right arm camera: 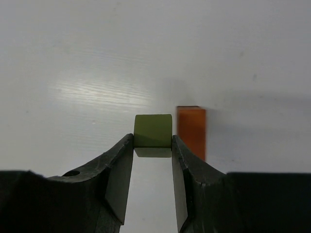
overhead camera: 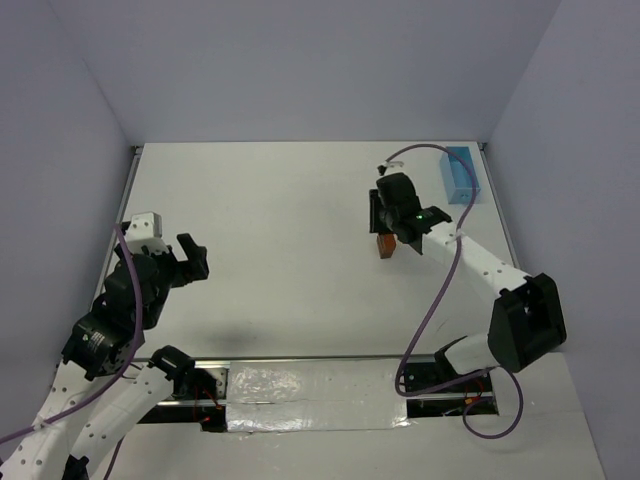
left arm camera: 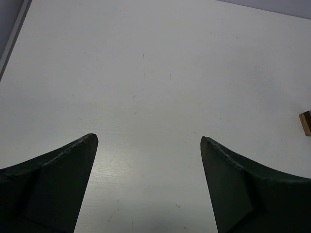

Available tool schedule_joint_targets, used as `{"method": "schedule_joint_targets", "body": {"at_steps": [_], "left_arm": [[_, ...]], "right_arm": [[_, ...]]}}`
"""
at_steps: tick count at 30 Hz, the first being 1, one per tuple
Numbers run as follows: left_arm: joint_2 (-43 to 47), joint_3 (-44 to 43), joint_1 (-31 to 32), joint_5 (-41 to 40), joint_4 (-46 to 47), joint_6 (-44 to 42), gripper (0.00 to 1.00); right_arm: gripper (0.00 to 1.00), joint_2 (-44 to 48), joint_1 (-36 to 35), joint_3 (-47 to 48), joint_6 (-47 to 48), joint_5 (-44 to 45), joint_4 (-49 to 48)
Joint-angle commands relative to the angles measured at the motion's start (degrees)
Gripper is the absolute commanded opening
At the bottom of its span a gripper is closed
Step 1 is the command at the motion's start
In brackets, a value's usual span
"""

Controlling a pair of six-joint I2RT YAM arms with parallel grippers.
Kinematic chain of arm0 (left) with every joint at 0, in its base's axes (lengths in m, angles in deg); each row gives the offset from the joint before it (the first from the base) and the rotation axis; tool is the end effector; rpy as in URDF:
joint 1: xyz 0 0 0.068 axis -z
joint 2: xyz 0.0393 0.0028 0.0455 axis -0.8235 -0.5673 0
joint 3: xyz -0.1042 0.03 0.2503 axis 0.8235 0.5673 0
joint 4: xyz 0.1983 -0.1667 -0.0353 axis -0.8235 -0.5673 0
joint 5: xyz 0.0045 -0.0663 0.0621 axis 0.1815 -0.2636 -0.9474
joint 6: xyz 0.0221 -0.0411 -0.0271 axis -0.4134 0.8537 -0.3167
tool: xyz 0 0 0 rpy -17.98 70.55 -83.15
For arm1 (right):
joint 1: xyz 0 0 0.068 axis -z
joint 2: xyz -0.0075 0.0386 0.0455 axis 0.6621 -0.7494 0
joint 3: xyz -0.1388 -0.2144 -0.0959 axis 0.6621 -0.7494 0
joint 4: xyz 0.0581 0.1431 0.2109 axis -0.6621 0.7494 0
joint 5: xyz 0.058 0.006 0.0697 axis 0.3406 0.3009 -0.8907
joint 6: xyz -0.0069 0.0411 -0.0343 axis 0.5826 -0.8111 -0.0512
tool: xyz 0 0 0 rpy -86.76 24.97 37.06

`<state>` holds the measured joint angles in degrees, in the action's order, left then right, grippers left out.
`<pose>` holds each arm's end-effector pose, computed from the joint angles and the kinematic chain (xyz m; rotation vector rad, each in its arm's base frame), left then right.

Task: Build the wood block tower

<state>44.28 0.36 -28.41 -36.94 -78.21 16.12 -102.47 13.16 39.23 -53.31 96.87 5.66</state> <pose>0.0889 -0.0261 0.3537 -0.3155 1.7856 -0.1850 0.2776 0.1401 0.2734 -0.1416 2.2765 0.1295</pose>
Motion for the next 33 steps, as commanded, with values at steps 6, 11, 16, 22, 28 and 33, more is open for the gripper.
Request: {"method": "schedule_joint_targets", "body": {"at_steps": [6,11,16,22,28,33], "left_arm": [[-1.54,0.28,-0.13,1.77,3.11,-1.92,1.00],[-1.54,0.36,-0.13,1.86,3.19,-1.92,0.99],[-1.98,0.28,-0.04,1.86,3.19,-1.92,0.99],[-1.98,0.28,-0.13,1.77,3.19,-1.92,0.99],[-2.24,0.28,-0.04,1.86,3.19,-1.92,0.99],[-2.33,0.37,-0.04,1.86,3.20,-1.92,1.00]], "right_arm": [[0.31,4.44,7.72,-3.86,5.53,-1.30,0.11],[0.31,2.95,9.04,-3.51,7.38,-2.27,-0.42],[0.32,1.63,9.57,-3.07,7.47,-4.29,-0.78],[0.34,1.27,9.57,-3.69,5.89,-5.08,-0.42],[0.34,0.31,9.57,-3.51,5.53,-5.26,0.02],[0.36,-0.57,9.40,-3.25,5.88,-5.52,0.45]]}}
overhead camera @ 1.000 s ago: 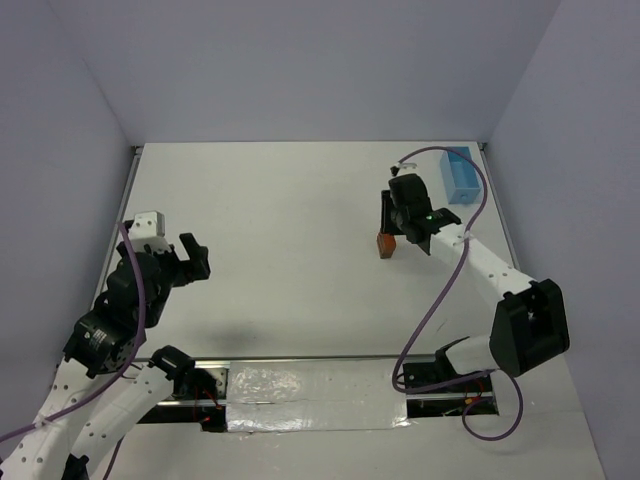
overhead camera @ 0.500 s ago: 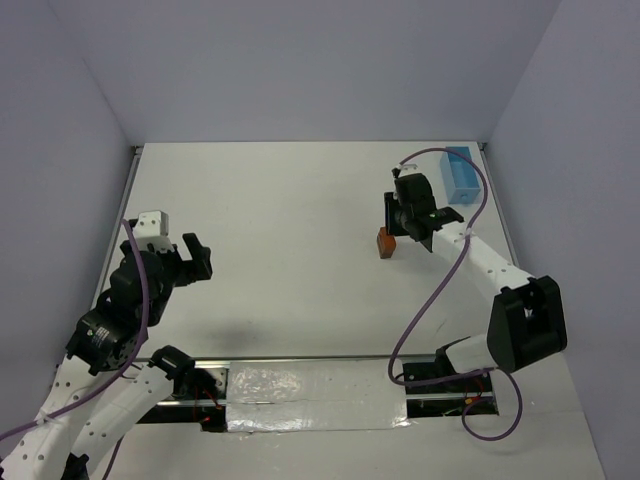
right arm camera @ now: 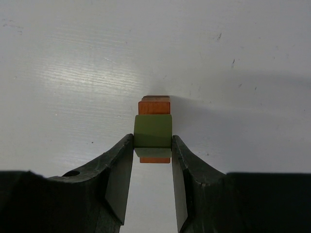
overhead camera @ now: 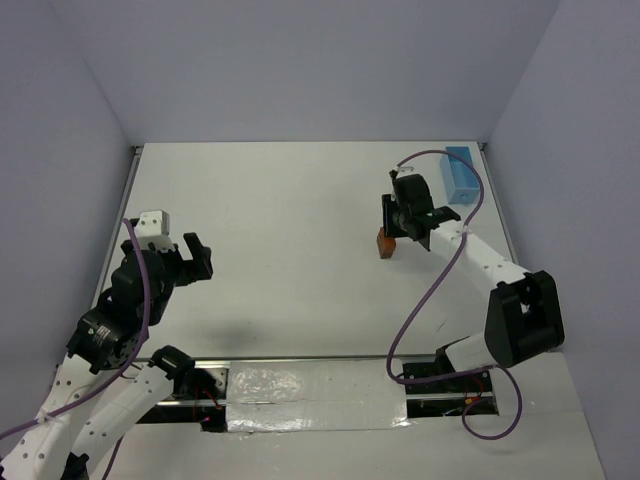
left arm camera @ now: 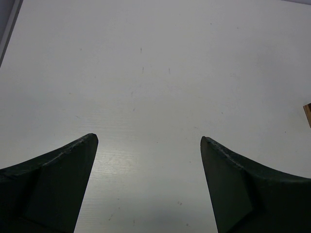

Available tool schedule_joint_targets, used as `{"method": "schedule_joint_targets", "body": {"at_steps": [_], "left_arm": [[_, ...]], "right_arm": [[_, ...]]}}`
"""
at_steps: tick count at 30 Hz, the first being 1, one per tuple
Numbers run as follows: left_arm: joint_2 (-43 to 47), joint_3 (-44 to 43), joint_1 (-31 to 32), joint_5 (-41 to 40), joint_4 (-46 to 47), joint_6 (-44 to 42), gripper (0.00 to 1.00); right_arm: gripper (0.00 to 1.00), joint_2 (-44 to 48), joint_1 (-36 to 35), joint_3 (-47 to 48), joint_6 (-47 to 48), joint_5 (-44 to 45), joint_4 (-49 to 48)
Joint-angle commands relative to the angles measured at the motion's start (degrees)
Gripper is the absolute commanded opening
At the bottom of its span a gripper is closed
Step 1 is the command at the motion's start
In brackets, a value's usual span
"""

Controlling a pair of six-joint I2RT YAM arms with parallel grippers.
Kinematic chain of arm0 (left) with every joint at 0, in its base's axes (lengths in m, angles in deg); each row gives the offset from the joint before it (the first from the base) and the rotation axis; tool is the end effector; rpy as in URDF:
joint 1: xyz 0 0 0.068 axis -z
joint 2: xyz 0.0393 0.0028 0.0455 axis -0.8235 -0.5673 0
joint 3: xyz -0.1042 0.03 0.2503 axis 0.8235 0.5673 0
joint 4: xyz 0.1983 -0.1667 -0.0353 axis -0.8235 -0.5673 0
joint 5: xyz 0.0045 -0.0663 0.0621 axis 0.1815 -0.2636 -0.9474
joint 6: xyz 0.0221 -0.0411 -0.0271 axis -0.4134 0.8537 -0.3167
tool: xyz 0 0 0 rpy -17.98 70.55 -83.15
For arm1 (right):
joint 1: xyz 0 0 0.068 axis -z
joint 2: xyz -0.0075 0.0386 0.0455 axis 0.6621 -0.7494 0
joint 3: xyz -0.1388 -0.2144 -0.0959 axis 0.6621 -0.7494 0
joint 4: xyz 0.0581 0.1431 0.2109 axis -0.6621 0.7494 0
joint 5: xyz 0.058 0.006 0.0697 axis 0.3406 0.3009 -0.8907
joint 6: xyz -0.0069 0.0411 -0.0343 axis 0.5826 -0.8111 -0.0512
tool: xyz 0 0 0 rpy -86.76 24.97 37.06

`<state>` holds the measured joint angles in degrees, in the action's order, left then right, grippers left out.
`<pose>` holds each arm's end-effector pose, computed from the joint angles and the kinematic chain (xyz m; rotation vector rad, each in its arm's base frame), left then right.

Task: Build the wood block tower

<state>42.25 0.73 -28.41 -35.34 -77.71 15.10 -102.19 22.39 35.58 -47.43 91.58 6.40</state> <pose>0.0973 -0.0314 0.3497 -0.2743 1.8256 -0.1801 0.2875 0.0941 0.2524 -0.1339 2.3605 0.0730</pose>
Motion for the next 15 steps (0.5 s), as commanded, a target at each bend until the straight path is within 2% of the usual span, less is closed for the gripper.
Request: {"method": "schedule_joint_targets", "body": {"at_steps": [1,15], "left_arm": [[-0.30,-0.09,-0.04,0.18,2.61,-0.89,0.99],[-0.21,-0.01,-0.04,0.18,2.60,-0.90,1.00]], "right_arm": [[0.36,-0.94,0.09,0.31,0.09,-0.15,-0.20],[0.39,-1.91,0.09,0.67,0.53,-0.32,-0.11]]}}
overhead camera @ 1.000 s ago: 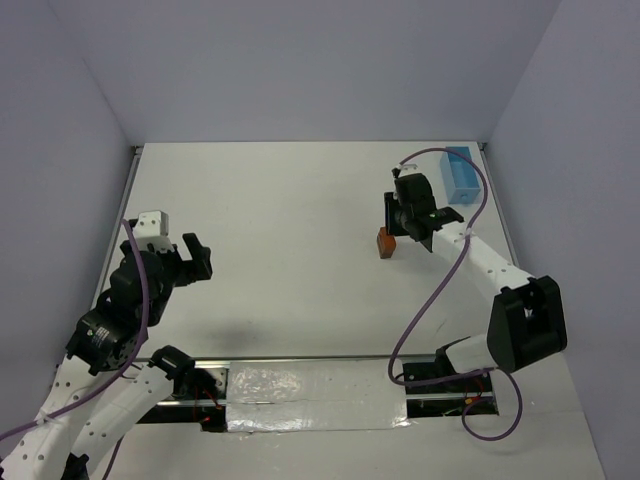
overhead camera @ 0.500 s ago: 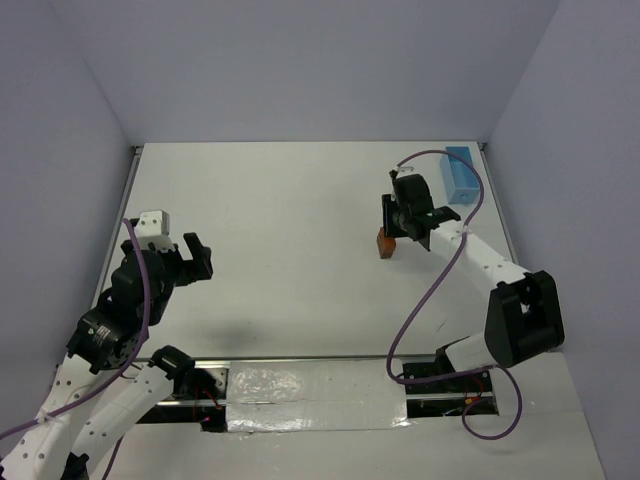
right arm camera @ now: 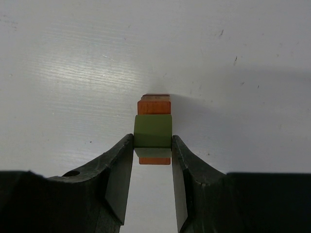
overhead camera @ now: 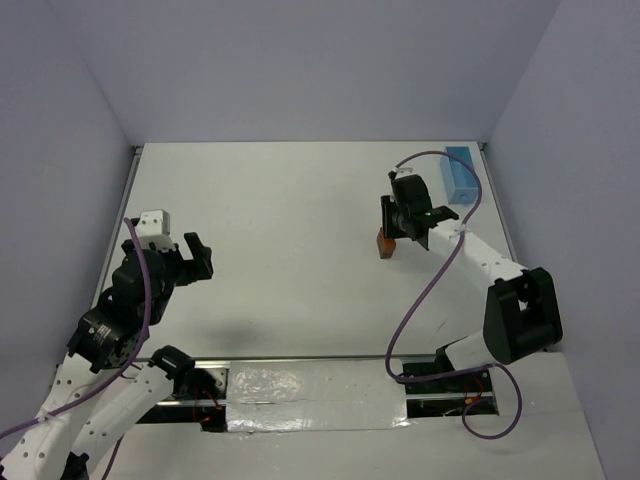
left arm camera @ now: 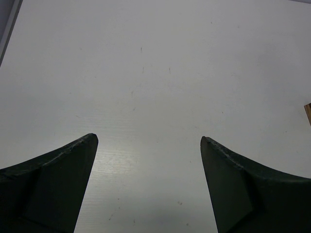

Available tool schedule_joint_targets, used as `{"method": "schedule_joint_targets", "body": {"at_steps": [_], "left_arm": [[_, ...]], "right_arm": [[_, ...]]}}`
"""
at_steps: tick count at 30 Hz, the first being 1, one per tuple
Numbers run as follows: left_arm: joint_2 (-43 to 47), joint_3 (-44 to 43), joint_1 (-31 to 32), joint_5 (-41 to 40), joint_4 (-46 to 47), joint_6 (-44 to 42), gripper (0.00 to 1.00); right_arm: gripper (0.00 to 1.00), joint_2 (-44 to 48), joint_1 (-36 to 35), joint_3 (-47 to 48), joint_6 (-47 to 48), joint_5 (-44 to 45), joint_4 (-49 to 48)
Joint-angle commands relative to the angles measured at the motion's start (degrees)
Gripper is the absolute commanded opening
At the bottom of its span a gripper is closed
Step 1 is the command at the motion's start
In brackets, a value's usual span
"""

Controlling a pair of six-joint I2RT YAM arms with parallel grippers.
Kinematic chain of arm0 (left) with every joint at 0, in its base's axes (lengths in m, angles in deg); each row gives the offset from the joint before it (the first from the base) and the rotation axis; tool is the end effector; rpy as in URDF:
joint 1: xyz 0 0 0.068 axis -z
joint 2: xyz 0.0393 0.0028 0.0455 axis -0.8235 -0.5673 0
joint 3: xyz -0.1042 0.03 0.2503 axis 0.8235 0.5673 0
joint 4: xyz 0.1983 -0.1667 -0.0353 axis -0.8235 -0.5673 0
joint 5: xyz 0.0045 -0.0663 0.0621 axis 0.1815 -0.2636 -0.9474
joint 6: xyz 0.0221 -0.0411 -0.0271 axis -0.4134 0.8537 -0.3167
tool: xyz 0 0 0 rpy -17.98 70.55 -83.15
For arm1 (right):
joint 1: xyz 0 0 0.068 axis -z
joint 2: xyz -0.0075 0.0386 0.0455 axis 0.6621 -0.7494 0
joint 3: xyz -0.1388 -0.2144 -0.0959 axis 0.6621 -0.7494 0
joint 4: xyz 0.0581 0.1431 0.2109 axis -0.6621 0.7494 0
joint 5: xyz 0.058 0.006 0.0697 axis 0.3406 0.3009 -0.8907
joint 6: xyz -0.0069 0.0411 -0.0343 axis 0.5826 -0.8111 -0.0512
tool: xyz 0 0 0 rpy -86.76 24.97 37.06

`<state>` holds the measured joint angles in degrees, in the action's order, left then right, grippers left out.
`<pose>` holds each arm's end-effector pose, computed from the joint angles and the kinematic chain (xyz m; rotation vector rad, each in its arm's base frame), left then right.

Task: Build the wood block tower

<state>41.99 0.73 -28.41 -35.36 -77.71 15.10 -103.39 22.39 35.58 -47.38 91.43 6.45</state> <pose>0.0982 -0.0319 0.3494 -0.2736 1.8296 -0.1775 0.2901 0.0951 0.2464 -0.1395 2.3819 0.0689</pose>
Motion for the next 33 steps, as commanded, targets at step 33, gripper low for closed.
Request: {"method": "schedule_joint_targets", "body": {"at_steps": [33], "left_arm": [[0.23,-0.01,-0.04,0.11,2.60,-1.07,0.99]], "right_arm": [[0.54,-0.71,-0.09,0.75,-0.12,-0.78,0.63]]}}
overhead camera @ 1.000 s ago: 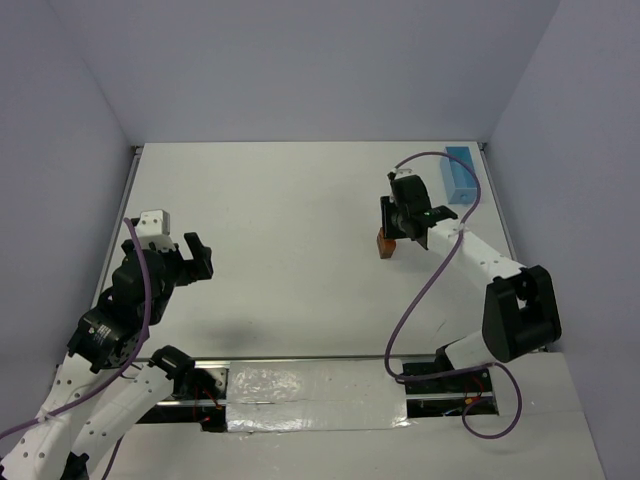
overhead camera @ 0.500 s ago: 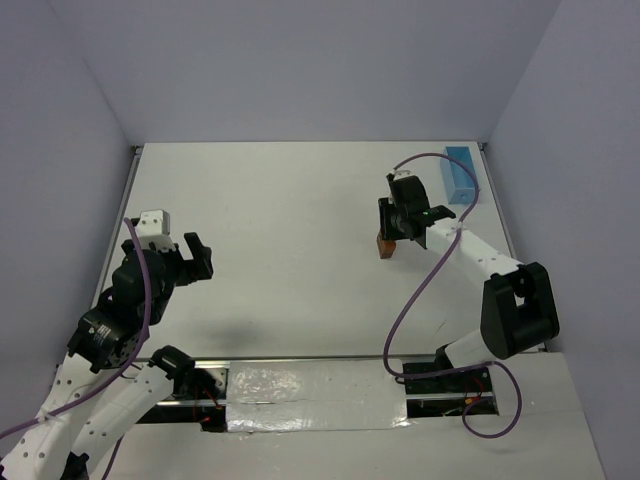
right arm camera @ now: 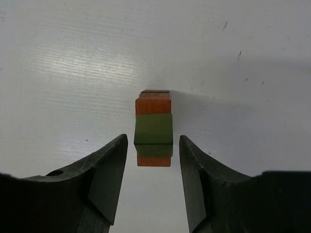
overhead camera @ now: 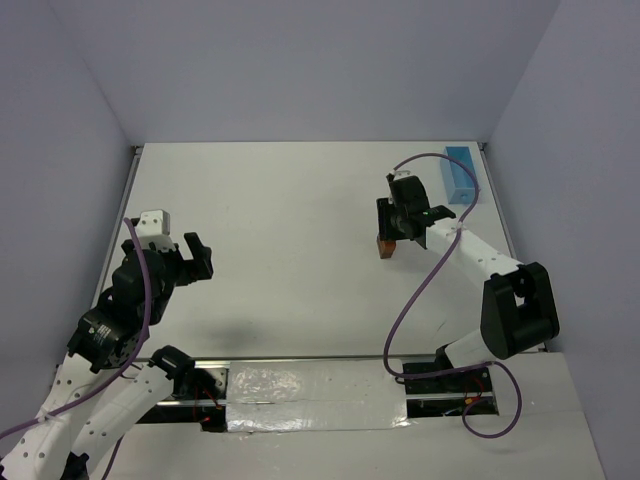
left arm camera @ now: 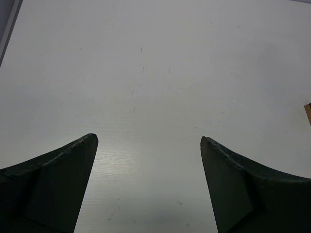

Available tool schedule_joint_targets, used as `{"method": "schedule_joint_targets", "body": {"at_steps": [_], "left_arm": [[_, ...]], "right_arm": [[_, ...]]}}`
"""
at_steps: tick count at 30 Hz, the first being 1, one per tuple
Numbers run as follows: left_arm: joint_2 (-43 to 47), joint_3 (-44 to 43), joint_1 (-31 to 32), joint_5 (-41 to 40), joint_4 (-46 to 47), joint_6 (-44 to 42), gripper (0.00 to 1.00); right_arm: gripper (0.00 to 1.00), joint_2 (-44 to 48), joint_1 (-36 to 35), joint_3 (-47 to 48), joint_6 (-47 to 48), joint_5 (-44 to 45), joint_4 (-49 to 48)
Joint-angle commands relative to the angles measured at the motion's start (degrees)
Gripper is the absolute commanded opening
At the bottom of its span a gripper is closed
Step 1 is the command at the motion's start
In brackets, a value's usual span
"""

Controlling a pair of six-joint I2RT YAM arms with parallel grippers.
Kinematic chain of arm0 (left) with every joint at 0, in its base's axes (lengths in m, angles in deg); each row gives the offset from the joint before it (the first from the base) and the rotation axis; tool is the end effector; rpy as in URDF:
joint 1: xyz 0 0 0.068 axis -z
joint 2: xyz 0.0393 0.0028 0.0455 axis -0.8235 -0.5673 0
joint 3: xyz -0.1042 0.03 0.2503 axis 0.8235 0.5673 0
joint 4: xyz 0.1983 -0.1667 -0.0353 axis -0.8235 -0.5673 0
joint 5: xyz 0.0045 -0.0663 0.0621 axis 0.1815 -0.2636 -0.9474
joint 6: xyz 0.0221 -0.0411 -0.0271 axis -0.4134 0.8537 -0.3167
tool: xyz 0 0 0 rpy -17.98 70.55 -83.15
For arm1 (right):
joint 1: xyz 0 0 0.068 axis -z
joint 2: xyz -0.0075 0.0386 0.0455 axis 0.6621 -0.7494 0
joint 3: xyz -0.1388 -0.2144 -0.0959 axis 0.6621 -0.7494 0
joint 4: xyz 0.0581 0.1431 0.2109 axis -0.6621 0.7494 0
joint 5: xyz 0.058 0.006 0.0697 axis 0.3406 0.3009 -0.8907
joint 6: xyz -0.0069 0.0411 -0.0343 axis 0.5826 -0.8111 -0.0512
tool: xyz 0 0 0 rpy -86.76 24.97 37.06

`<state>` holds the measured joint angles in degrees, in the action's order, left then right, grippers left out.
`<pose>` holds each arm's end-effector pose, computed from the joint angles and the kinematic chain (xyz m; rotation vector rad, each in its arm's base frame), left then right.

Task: Build the wood block tower

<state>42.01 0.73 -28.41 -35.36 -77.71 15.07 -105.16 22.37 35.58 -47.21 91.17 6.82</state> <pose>0.0981 -0.0319 0.3494 -0.2732 1.8293 -0.1773 0.2933 0.0964 0.2371 -0.1513 2.4183 0.0615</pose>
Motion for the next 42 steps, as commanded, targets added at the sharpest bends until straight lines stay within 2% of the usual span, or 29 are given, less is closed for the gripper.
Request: {"method": "schedule_joint_targets", "body": {"at_steps": [1,26,27,29,30,31,38,42], "left_arm": [[0.12,-0.01,-0.04,0.20,2.60,-0.96,0.99],[0.03,-0.01,-0.13,0.37,2.60,-1.05,0.99],[0.03,-0.01,-0.13,0.37,2.60,-1.05,0.99],[0.03,-0.09,-0.13,0.37,2.60,-1.05,0.99],[0.03,-0.09,-0.13,0.46,2.60,-1.05,0.99],[-0.06,-0.01,-0.04,0.46,2.60,-1.05,0.99],[-0.50,-0.09,-0.13,0.20,2.60,-1.05,0.99],[-1.20,-0.45,-0.13,-1.56,2.34,-0.61,0.99]], "right_arm": [[0.54,1.24,-0.07,0.58,-0.39,-0.69,0.09],[0.50,0.45,-0.16,1.10,-0.48,-0.70,0.35],[0.51,0.53,0.02,1.19,-0.48,-0.61,0.53],[0.67,1.32,-0.15,0.84,-0.39,-1.04,0.35],[0.93,2.28,-0.07,0.84,-0.39,-1.40,0.00],[1.00,2.29,0.02,0.84,-0.39,-1.66,0.00],[1.00,7.73,-0.07,2.69,-1.00,-1.22,2.90],[1.00,16.16,-0.07,1.11,-3.02,0.09,4.48]]}}
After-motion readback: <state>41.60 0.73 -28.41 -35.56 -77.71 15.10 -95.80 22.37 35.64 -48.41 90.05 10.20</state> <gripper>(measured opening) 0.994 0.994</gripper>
